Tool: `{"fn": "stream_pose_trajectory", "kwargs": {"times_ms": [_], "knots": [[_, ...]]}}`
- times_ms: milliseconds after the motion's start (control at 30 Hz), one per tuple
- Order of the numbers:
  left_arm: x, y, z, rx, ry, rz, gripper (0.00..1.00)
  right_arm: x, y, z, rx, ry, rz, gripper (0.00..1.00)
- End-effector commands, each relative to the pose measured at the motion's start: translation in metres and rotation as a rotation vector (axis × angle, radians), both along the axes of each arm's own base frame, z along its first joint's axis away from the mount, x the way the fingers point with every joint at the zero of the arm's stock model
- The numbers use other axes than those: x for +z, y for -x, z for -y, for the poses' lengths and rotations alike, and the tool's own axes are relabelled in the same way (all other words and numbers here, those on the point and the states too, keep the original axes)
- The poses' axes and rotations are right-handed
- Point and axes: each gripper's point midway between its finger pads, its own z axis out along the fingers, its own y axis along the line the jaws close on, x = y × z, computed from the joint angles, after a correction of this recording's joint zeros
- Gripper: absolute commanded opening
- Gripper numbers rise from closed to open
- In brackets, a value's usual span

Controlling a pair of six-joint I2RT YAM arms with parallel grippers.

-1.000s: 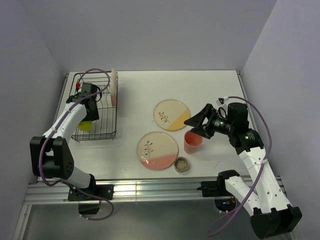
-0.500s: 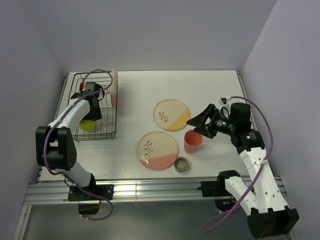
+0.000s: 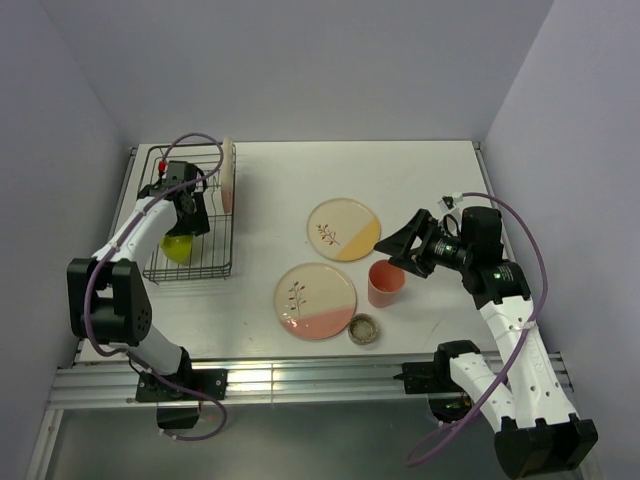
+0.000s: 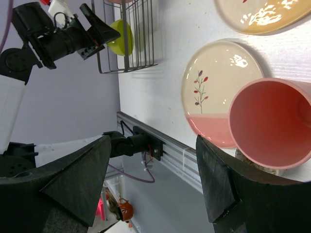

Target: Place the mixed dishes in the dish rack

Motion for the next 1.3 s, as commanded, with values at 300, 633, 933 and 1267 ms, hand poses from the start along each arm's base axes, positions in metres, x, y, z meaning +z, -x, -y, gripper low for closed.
{"fn": "stream_pose_trajectory", "kwargs": {"times_ms": [300,633,933,1267], "knots": [[0.083,-0.009,0.05,-0.101,0.298,0.312,0.99,-0.008,-0.001,0.008,-0.022,0.047,0.02,0.78],[0.176,0.031,0.075,-0.157,0.49,0.638,0.99,-0.041,-0.012,0.04,-0.135,0.28,-0.013,0.76],[0.195,0.058,0.178,-0.366,0.555,0.603,0.99,-0.039,0.0,0.034,-0.164,0.359,0.007,0.73],[0.14,0.071,0.311,-0.604,0.568,0.427,0.99,-0.035,0.021,0.062,-0.276,0.441,0.013,0.73]]}}
